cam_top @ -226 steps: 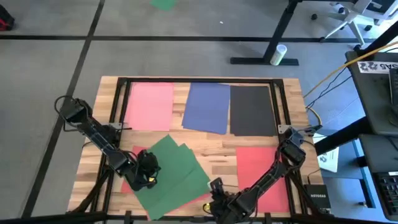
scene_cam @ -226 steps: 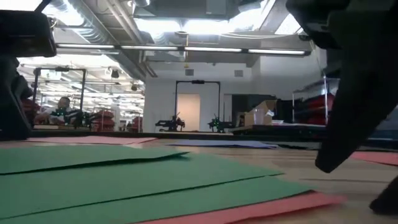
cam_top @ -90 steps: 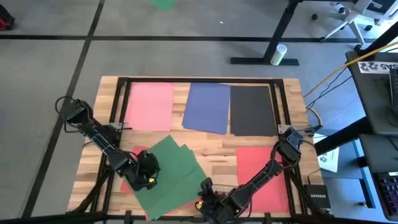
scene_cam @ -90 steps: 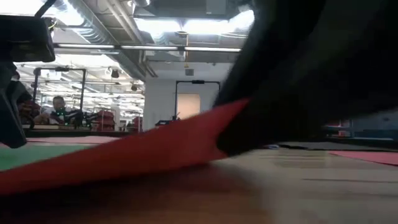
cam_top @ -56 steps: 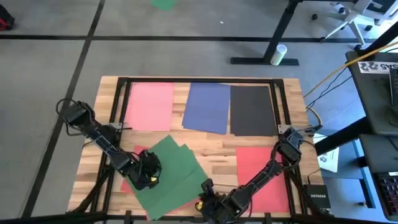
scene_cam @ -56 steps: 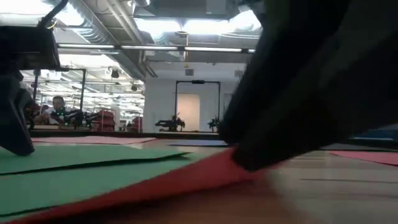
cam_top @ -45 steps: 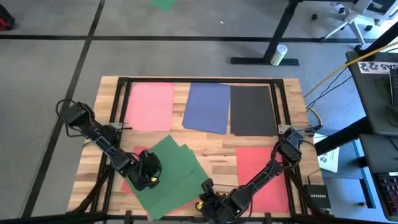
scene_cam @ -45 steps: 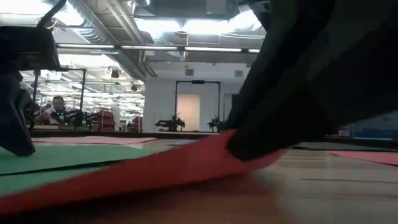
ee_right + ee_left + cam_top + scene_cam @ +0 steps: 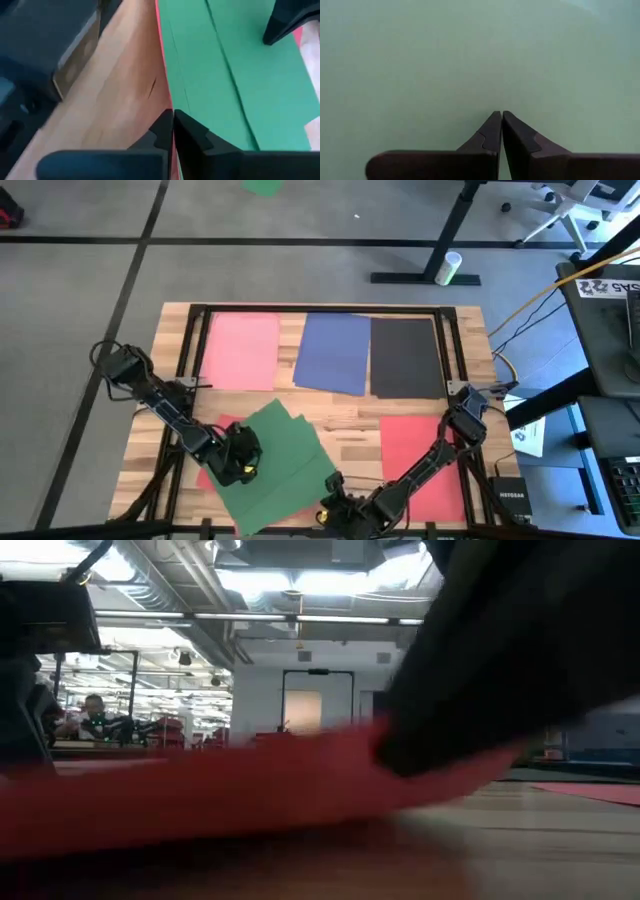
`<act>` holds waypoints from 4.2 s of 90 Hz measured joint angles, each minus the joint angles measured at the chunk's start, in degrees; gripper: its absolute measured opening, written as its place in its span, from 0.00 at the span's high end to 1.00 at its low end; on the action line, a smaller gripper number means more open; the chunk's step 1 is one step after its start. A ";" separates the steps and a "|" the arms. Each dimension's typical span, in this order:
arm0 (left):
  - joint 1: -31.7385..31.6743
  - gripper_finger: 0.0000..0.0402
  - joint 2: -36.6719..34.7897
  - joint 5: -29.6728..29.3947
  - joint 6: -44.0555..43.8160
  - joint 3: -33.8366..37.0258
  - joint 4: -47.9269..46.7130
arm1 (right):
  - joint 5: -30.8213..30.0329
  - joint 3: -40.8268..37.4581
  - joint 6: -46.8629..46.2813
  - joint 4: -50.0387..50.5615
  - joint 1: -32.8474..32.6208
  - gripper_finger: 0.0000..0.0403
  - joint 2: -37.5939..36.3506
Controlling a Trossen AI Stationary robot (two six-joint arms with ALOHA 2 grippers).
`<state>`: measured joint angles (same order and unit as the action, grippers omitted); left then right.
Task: Organize paper
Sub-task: Stack the red paper on top of the other red paper on the table
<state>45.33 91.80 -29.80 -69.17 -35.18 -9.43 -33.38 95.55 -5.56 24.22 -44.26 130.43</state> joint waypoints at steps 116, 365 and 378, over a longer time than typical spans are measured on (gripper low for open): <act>-0.01 1.00 0.10 0.22 0.20 0.11 -0.66 | 15.02 9.06 -5.07 18.81 -1.14 0.91 -0.09; -0.31 1.00 0.10 0.28 0.87 0.11 -0.11 | -3.90 0.94 4.41 0.63 1.49 0.84 0.02; -0.31 1.00 0.10 0.26 0.92 0.11 -0.11 | -5.58 0.94 4.42 0.16 1.61 0.84 0.02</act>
<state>45.01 91.90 -29.54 -68.25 -35.07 -9.54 -38.96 96.49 -1.14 24.38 -42.65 130.45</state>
